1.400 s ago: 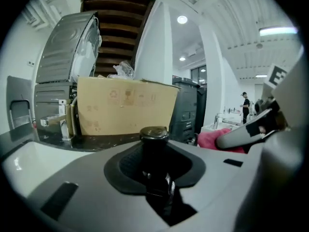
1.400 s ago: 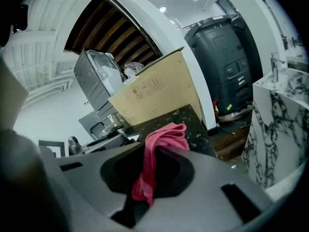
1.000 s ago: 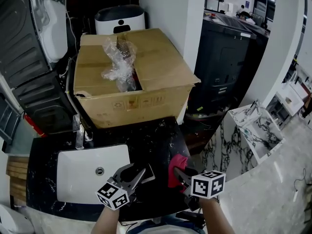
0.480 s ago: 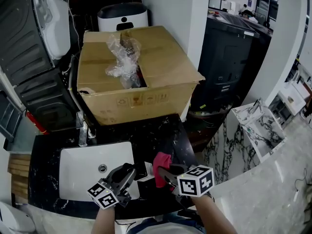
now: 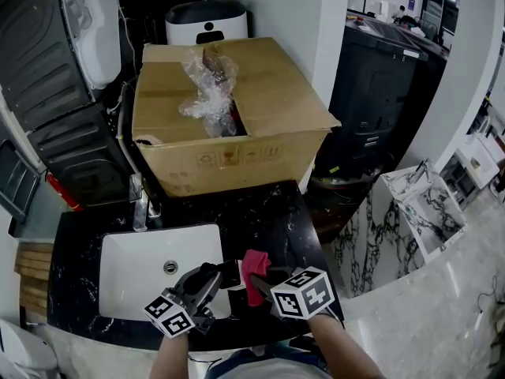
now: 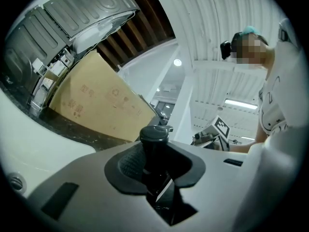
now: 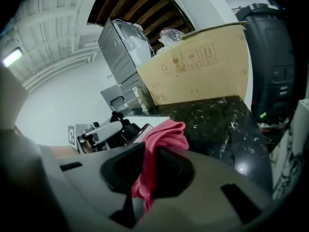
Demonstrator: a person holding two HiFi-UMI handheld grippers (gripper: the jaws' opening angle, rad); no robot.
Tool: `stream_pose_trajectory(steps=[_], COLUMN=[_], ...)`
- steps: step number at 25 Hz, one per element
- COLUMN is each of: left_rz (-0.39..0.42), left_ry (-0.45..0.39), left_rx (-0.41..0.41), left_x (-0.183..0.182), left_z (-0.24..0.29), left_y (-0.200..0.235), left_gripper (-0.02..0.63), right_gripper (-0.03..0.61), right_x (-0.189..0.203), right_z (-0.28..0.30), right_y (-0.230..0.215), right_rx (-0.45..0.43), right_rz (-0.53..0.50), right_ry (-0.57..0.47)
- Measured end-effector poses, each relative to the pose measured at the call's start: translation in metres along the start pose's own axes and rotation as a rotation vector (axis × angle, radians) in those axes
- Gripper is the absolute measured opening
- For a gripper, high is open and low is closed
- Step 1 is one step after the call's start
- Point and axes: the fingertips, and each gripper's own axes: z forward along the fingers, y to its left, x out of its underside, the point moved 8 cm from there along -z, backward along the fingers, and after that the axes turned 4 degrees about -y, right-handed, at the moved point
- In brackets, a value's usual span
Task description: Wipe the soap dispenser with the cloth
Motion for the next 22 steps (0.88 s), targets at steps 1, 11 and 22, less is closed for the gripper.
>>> stream_pose_trajectory(steps=[1, 11, 22], left_rz=[0.0, 0.01, 0.043], left_ry=[-0.001, 0.001, 0.019], left_rx=[0.0, -0.007, -0.033], left_x=[0.0, 0.0, -0.001], left_z=[0.0, -0.002, 0.001], left_y=[0.0, 0.0, -0.005], left_gripper=[0.105, 0.104, 0.104], right_gripper=[0.05, 0.051, 0.05], right_x=[0.004, 0.015, -0.041], right_z=[0.0, -0.004, 0.007], right_y=[-0.004, -0.015, -0.008], right_rx=[0.028, 0.134, -0.153], right_rz=[-0.005, 0.007, 0.133], right_ry=[0.021, 0.049, -0.218])
